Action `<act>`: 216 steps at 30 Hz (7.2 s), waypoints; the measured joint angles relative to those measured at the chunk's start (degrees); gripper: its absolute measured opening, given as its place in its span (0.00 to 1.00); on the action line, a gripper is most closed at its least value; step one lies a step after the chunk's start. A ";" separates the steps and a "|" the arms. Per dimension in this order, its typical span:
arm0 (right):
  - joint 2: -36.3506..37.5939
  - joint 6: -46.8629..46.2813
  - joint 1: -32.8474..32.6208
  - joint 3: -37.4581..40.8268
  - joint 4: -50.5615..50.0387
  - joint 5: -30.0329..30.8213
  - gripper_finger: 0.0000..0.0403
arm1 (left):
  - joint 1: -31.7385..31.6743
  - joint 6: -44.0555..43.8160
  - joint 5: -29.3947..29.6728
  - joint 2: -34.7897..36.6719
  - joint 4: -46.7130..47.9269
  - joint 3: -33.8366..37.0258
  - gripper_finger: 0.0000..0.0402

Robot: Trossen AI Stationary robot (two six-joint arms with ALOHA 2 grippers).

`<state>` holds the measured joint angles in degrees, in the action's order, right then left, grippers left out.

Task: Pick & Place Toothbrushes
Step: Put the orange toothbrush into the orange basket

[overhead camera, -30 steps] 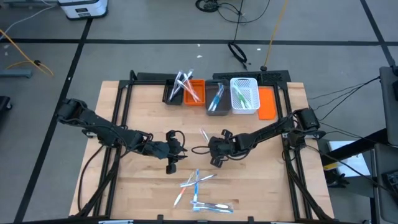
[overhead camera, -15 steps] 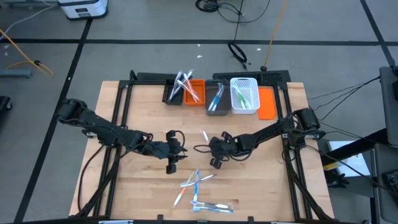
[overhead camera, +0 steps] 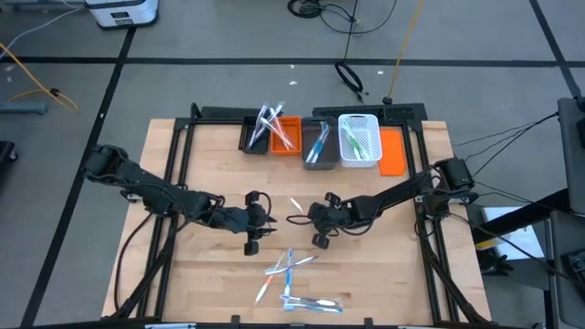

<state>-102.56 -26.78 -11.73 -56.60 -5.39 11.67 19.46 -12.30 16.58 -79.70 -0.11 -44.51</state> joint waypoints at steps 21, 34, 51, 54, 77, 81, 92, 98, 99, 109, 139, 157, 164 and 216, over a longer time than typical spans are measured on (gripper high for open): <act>6.44 5.98 -3.77 -0.13 12.00 -2.91 0.00 | 0.58 18.43 7.55 -0.63 -1.64 0.07 0.29; 6.44 6.73 -3.76 -0.15 14.79 -3.29 0.00 | 0.98 20.27 7.86 -7.08 -3.60 0.02 0.29; 6.44 7.14 -3.74 -0.24 16.81 -6.02 0.00 | -0.22 25.15 14.96 -11.73 -8.53 -0.07 0.29; 6.44 7.66 -3.78 -0.24 17.73 -6.02 0.00 | -0.18 26.73 15.93 -12.48 -8.43 0.06 0.29; 6.55 10.02 -3.61 -0.24 17.70 -4.76 0.00 | -0.09 24.87 15.30 -17.09 -9.61 -0.51 0.04; 6.52 13.97 -3.42 -0.24 18.54 -2.43 0.00 | -0.15 22.94 15.80 -17.03 -7.92 -0.50 0.03; 6.59 19.63 -2.13 -0.22 21.96 -2.78 0.04 | -0.25 19.69 14.99 -16.98 -7.02 -0.52 0.02; 7.32 23.01 -1.40 -0.22 23.59 -2.81 0.16 | -0.29 18.97 14.43 -16.92 -7.00 -0.59 0.02; 7.55 23.63 -1.40 -0.18 24.06 -2.79 0.19 | -0.33 18.89 14.15 -16.92 -7.00 -0.59 0.02; 11.28 26.42 -1.28 -0.22 24.03 -3.08 0.35 | -0.72 14.17 14.86 -16.90 -4.68 -0.59 0.02; 14.29 25.88 -2.56 -0.15 19.64 0.84 0.33 | -6.16 2.80 4.52 -3.37 -11.23 -0.57 0.02; 14.29 27.56 0.13 7.11 41.47 -1.38 0.33 | -3.96 4.66 4.26 -3.39 -14.05 -0.57 0.02; 14.29 27.66 0.15 8.02 46.59 -2.78 0.33 | -4.02 6.01 4.24 -3.39 -17.52 -0.57 0.02; 14.29 27.22 10.77 6.28 47.95 -1.54 0.04 | -3.02 -1.87 15.45 3.04 7.55 -0.55 0.43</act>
<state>-88.27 0.44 -0.96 -50.32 42.56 10.13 16.44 -14.17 32.03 -76.66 7.44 -45.06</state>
